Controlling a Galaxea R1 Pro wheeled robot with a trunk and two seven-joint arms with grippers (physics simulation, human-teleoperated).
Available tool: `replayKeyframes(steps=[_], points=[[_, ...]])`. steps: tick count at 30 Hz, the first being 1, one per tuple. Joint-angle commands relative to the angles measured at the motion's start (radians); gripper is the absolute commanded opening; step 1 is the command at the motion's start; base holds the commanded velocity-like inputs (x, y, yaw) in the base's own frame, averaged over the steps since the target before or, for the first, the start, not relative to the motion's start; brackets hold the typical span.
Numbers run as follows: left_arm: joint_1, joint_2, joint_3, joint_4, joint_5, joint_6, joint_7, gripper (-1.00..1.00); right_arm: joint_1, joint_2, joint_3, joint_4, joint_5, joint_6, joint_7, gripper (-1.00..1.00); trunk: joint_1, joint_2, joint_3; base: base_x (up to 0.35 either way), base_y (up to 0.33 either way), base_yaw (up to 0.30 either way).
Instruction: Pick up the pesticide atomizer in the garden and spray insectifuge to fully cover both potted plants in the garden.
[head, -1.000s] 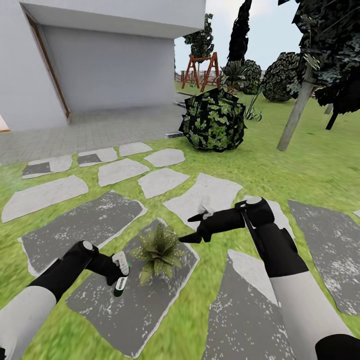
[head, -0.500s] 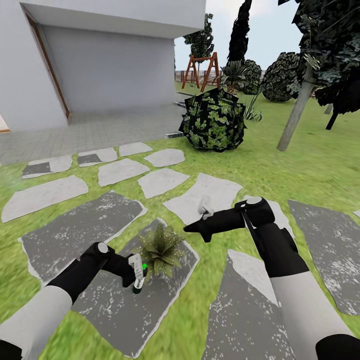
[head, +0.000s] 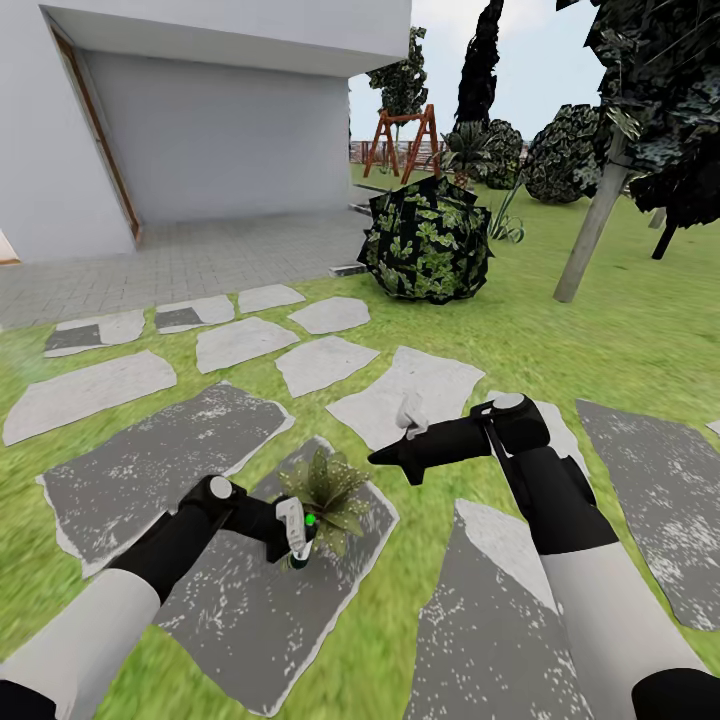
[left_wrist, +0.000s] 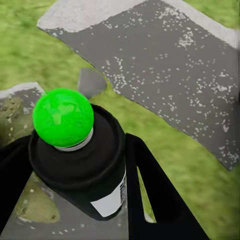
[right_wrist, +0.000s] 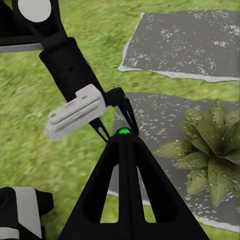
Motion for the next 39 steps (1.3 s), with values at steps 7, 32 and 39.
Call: replayKeyframes(steps=[7, 32, 39], points=[[0.0, -0.044, -0.002, -0.028, 0.0, 0.01, -0.003, -1.0, -0.001, -0.002, 0.0, -0.001, 0.008, 0.007, 0.007, -1.0, 0.0, 0.0, -0.001, 0.0, 0.0, 0.0], [-0.073, -0.107, -0.002, -0.037, 0.002, 0.018, -0.003, -1.0, -0.001, -0.022, 0.002, 0.001, 0.008, -0.031, 0.006, -1.0, 0.0, 0.0, -0.001, 0.0, 0.0, 0.0], [-0.113, -0.136, -0.001, -0.037, 0.002, 0.024, -0.004, -1.0, -0.001, -0.021, 0.002, 0.001, 0.008, -0.031, 0.005, -1.0, 0.0, 0.0, -0.001, 0.0, 0.0, 0.0]])
